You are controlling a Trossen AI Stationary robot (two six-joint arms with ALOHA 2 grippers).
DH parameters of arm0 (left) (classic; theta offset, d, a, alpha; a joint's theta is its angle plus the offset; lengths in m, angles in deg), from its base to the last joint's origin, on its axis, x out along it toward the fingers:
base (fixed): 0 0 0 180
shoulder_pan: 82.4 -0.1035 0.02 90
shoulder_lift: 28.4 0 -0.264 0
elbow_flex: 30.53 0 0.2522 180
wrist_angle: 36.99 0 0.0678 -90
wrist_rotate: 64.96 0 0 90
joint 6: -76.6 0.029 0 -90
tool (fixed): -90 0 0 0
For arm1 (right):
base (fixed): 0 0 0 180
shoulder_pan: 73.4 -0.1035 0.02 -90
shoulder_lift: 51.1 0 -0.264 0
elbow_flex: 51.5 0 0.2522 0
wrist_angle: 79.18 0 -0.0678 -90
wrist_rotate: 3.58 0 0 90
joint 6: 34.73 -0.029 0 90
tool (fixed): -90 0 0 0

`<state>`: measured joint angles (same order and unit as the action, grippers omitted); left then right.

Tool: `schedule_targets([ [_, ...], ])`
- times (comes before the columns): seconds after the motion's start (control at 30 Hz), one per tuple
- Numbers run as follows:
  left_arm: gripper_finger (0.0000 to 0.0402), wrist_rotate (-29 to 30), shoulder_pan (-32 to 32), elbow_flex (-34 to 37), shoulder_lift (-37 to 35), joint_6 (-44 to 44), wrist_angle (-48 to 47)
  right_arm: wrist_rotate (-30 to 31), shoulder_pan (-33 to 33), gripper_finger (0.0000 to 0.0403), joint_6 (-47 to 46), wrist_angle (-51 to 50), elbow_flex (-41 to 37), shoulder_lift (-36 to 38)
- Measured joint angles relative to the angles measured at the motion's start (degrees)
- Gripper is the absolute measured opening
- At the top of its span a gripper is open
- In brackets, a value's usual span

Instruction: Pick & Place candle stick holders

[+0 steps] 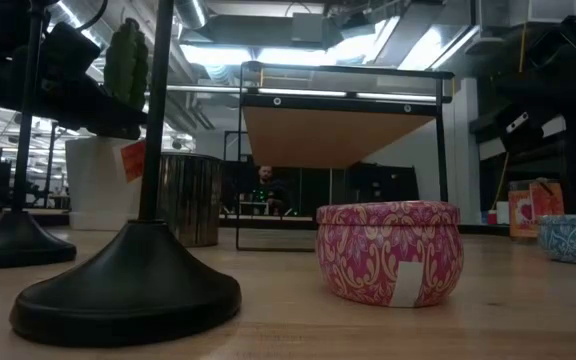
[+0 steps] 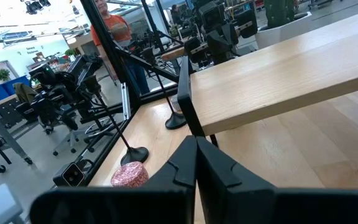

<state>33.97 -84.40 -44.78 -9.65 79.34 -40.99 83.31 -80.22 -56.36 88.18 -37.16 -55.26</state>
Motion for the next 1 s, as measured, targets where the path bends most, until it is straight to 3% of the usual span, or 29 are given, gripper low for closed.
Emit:
schedule_targets([
  [0.43, 0.0004, 0.0, 0.02, -0.01, -0.01, 0.0, 0.01, 0.03, -0.01, 0.0011, 0.0, 0.01, 0.04, -2.67],
  [1.0, 0.0004, -0.01, 0.01, -0.01, 0.0, 0.0, 0.01, 0.03, -0.01, 0.0011, 0.02, -6.19, 12.32, -18.73],
])
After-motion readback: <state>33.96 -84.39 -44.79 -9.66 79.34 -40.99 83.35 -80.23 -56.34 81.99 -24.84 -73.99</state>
